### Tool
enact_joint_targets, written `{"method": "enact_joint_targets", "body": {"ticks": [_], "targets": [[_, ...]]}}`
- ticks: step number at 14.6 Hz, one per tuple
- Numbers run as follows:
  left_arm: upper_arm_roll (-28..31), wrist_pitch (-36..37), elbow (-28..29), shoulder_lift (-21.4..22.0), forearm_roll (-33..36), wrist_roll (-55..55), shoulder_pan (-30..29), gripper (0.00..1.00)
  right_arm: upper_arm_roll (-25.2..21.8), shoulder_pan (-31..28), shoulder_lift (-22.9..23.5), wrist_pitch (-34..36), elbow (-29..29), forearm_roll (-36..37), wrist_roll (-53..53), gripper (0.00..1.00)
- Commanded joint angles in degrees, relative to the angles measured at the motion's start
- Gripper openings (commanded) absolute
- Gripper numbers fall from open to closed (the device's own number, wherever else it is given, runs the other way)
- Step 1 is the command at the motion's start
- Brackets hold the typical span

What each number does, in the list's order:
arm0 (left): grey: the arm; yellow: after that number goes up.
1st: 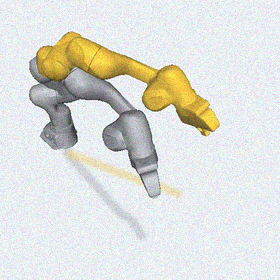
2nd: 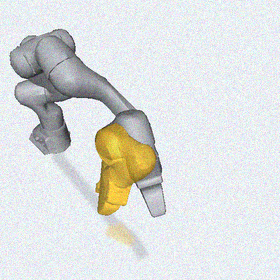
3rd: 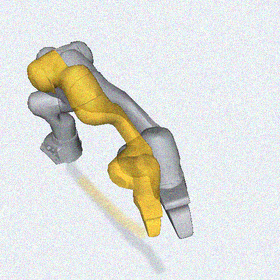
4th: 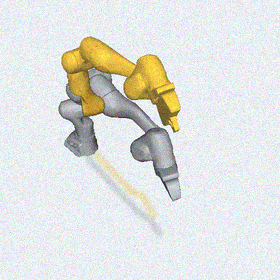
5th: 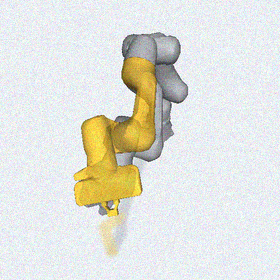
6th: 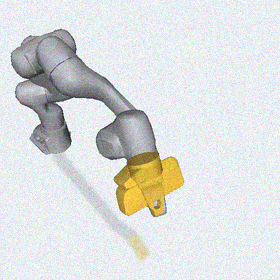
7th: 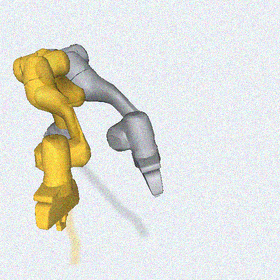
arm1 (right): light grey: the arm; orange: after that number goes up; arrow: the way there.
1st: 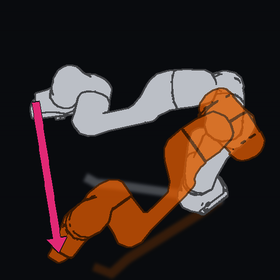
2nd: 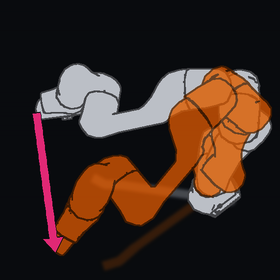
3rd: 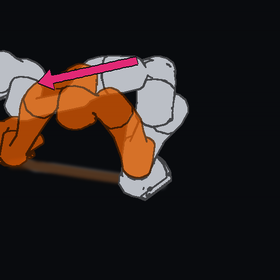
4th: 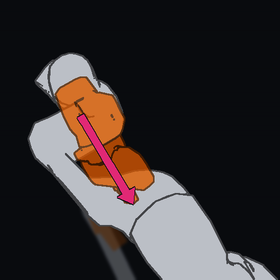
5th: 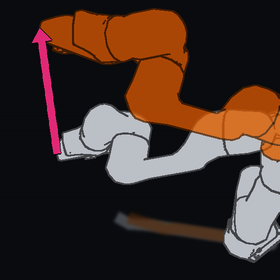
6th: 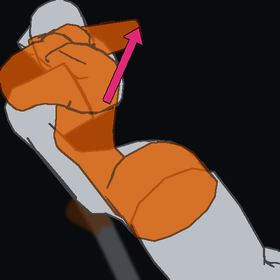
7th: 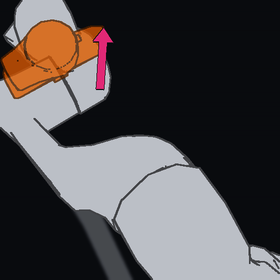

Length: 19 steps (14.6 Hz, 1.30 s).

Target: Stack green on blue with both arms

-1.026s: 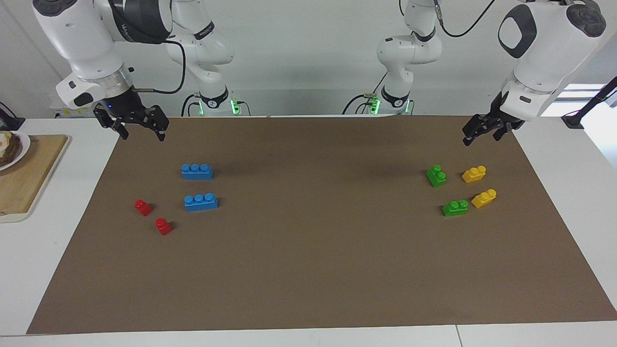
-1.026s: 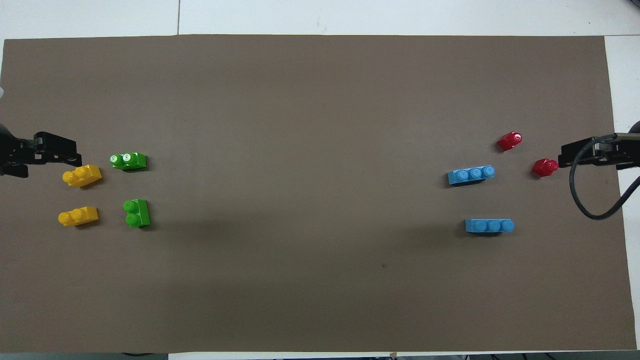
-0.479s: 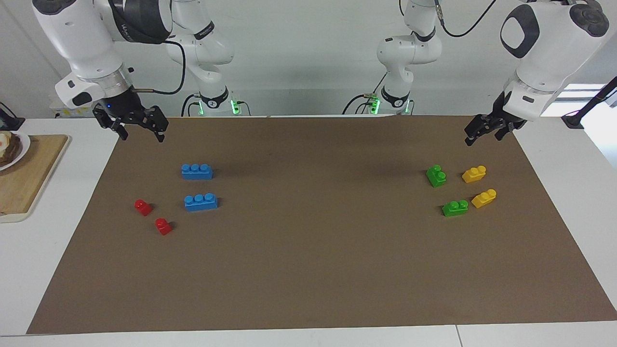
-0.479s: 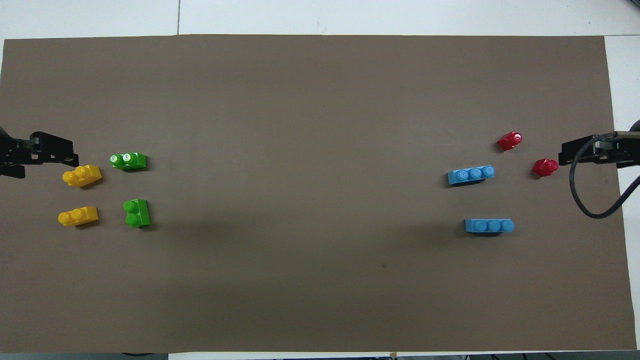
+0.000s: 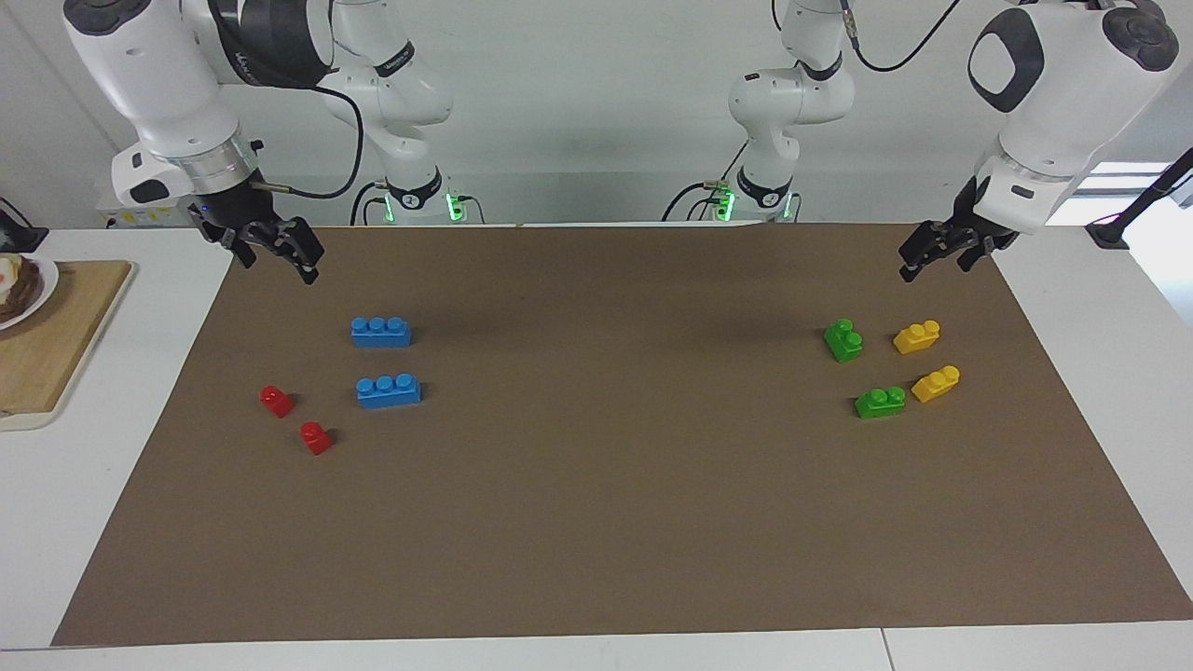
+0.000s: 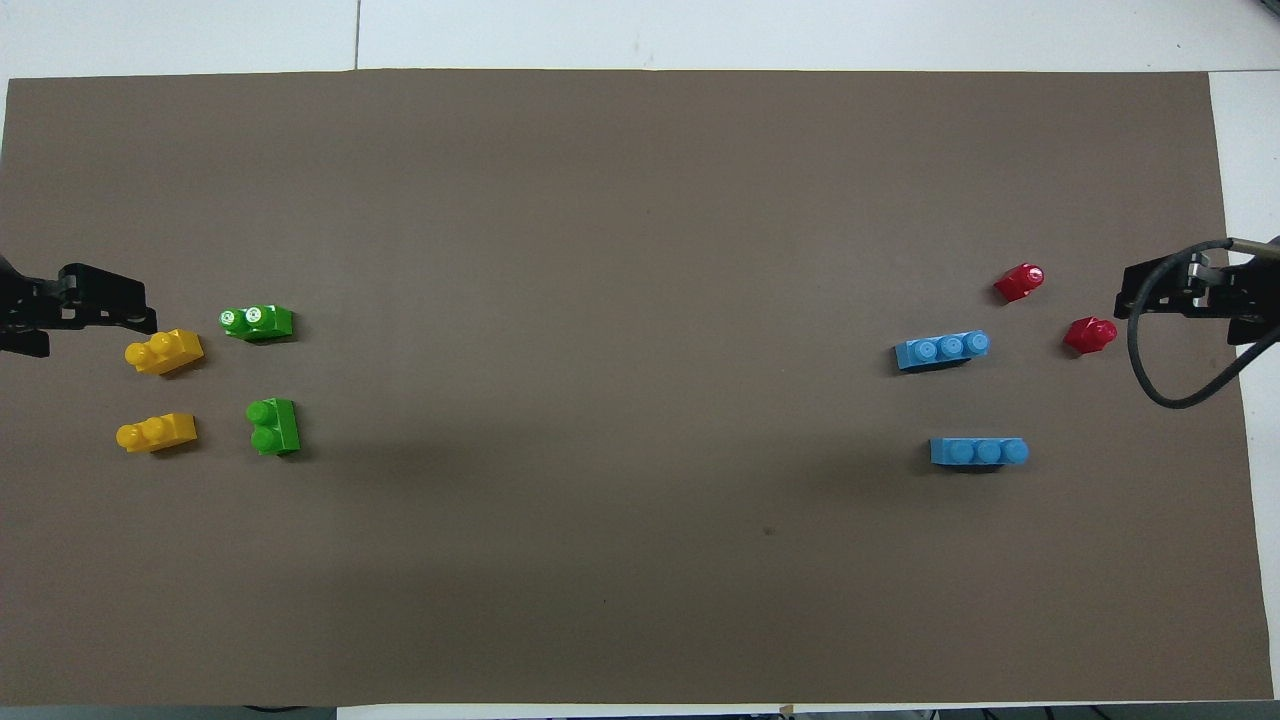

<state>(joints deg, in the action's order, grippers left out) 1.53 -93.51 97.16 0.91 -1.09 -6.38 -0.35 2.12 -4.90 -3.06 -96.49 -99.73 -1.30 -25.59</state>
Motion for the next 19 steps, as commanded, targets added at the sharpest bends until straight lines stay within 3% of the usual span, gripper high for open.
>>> {"method": "enact_joint_targets", "body": {"ticks": [1,6,11,19], "targets": [[-0.21,-0.18,1.98,1.55,0.92,0.05,-2.64,1.0,0.17,-0.99,0.86,-1.51,-0.99,-4.22,-11.46,0.96],[-0.12,-2.73,6.1,2.07,0.92,0.13,-2.02,1.0,0.08,-3.27,4.63,-1.78,-0.99,-10.98,-24.14,0.95],[-0.21,-8.0,11.47,2.52,1.0,0.14,-1.85,1.0,0.08,-6.87,9.38,-1.86,-1.69,-16.61,-27.83,0.93],[-0.21,-9.94,13.93,2.42,0.91,0.31,-1.94,1.0,0.0,-7.76,13.51,-10.3,-7.4,-26.02,-36.11,0.93]]}}
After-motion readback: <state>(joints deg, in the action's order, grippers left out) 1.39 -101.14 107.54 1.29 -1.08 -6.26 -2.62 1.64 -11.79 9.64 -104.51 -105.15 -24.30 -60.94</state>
